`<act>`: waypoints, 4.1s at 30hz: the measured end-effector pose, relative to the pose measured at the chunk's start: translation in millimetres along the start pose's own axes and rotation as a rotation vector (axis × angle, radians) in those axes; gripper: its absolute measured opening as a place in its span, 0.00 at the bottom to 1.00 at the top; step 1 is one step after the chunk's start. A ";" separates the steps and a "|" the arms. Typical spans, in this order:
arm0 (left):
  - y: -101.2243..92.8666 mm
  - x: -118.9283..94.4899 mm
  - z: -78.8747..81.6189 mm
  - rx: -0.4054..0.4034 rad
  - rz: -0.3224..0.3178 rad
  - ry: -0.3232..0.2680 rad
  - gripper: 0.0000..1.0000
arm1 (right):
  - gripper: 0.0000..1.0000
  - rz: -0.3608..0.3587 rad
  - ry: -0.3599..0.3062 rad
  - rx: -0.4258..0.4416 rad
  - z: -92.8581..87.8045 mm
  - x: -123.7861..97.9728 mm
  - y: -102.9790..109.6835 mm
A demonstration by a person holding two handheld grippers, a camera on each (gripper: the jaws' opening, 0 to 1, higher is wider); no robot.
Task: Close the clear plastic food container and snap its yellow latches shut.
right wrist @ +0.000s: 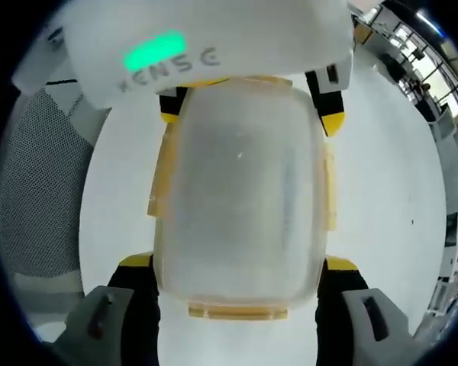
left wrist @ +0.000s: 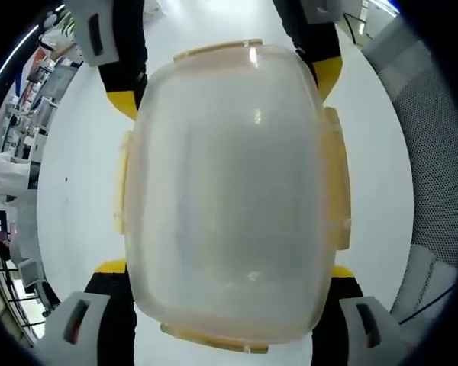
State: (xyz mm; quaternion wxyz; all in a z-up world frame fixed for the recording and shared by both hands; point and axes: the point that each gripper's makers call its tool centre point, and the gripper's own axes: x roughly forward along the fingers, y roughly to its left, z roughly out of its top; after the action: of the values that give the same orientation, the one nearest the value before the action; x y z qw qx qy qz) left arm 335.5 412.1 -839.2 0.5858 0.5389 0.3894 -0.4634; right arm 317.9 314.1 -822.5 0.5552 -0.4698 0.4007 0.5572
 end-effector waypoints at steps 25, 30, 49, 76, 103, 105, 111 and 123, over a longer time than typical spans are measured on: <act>48.8 12.8 -2.1 -0.039 0.005 -0.013 0.96 | 0.84 0.014 0.001 0.017 -0.9 4.6 -48.1; 56.7 13.9 -1.6 -0.044 0.004 -0.032 0.96 | 0.84 0.014 0.006 0.016 -2.0 5.2 -55.1; 77.3 22.0 0.3 -0.055 -0.010 -0.021 0.96 | 0.84 0.019 0.021 -0.010 -6.5 5.6 -78.8; 82.5 21.7 1.7 -0.080 -0.011 -0.067 0.97 | 0.86 0.020 0.003 -0.004 -7.3 6.9 -85.4; 87.9 2.2 -7.6 -0.495 0.147 -0.429 0.90 | 0.99 -0.276 -0.421 0.389 -6.0 -9.5 -89.7; 86.4 1.4 -8.5 -0.539 0.153 -0.461 0.90 | 0.99 -0.298 -0.472 0.463 -4.3 -10.7 -87.5; 75.1 1.9 -11.6 -0.674 0.175 -0.548 0.91 | 0.99 -0.367 -0.591 0.616 0.5 -12.8 -78.4; 58.4 -1.4 -11.2 -0.867 0.214 -0.683 0.91 | 0.99 -0.428 -0.725 0.754 12.1 -11.9 -63.9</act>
State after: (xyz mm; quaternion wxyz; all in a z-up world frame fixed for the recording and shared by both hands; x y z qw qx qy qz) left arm 391.9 422.8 -823.4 0.8902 0.1047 0.2759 -0.3471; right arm 379.9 326.9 -803.4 0.8874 -0.0881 0.2515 0.3761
